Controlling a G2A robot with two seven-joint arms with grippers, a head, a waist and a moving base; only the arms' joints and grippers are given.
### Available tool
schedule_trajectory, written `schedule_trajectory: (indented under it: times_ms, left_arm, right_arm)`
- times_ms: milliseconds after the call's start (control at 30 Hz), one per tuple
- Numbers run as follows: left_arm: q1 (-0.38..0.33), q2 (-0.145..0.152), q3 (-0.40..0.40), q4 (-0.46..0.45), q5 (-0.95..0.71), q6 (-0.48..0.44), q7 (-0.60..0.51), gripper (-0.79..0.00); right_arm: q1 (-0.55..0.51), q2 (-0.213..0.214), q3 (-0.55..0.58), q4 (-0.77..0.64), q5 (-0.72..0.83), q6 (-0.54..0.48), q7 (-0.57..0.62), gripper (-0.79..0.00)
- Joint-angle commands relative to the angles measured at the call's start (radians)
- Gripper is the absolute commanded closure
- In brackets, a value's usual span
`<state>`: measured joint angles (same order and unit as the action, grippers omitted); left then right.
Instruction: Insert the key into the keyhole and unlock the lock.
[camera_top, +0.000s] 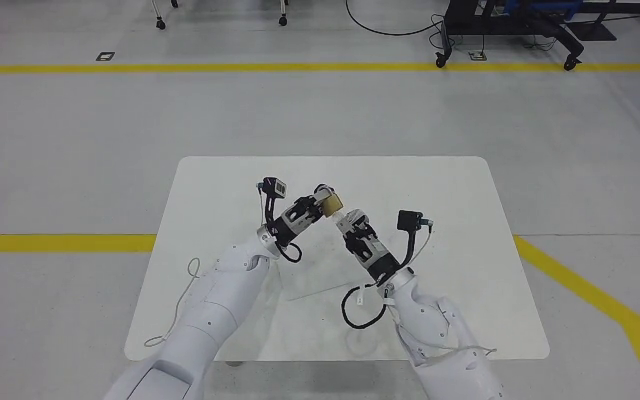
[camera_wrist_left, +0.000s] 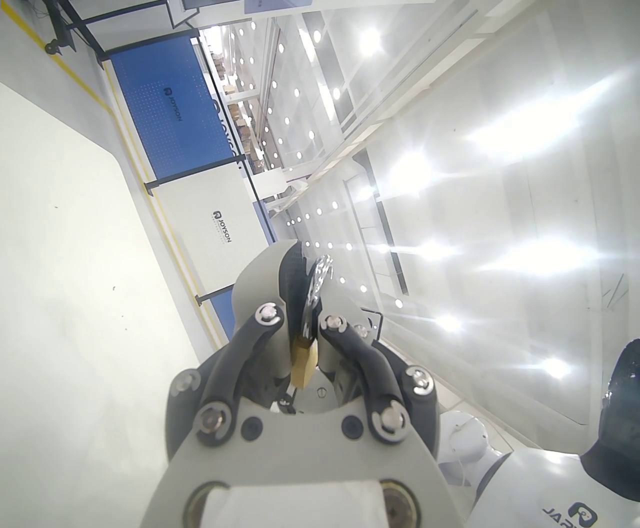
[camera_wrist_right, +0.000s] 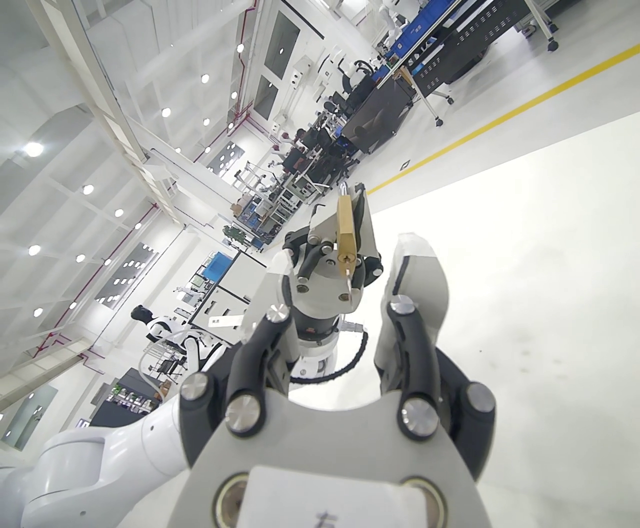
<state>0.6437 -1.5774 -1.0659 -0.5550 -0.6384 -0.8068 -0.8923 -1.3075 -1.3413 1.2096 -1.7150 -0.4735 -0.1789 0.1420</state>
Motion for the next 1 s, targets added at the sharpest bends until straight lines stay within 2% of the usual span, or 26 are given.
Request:
schedule_trajectory:
  times_ms: [0,67,133,200,233,733,767,800,833,967]
  left_arm:
    - [0.001,0.000,-0.003,-0.001,-0.001,-0.002,-0.001,0.000]
    - [0.000,0.001,-0.006,-0.002,0.000,-0.004,-0.002,0.000]
    - [0.001,0.001,-0.008,-0.003,0.001,-0.007,-0.003,0.000]
    - [0.002,0.002,-0.010,-0.004,0.002,-0.007,-0.003,0.000]
    - [0.002,0.002,-0.011,-0.005,0.004,-0.008,-0.004,0.000]
    - [0.012,0.002,-0.016,-0.027,0.022,-0.005,-0.007,0.000]
    - [0.014,0.002,-0.017,-0.029,0.020,-0.006,-0.007,0.000]
    - [0.015,0.003,-0.019,-0.030,0.019,-0.013,-0.005,0.000]
    - [0.017,0.003,-0.023,-0.031,0.017,-0.023,-0.001,0.000]
    - [0.020,0.005,-0.031,-0.031,0.010,-0.033,0.003,0.000]
  right_arm:
    - [-0.004,0.000,0.003,-0.003,0.004,-0.004,0.001,-0.339]
    - [-0.008,0.001,0.005,-0.005,0.008,-0.006,0.005,-0.286]
    - [-0.012,0.001,0.006,-0.005,0.024,-0.010,0.018,-0.200]
    - [-0.014,0.001,0.007,-0.005,0.043,-0.010,0.028,-0.046]
    - [-0.013,0.001,0.007,-0.004,0.048,-0.009,0.029,0.000]
    - [0.002,-0.003,-0.002,0.003,0.049,0.007,0.016,0.000]
    - [0.000,-0.003,-0.001,0.002,0.052,0.003,0.013,-0.163]
    - [-0.004,-0.003,0.000,-0.003,0.064,-0.006,0.009,-0.391]
    - [-0.012,-0.003,0.004,-0.009,0.078,-0.018,0.002,-0.785]
    - [-0.030,-0.002,0.015,-0.024,0.110,-0.042,-0.005,-0.785]
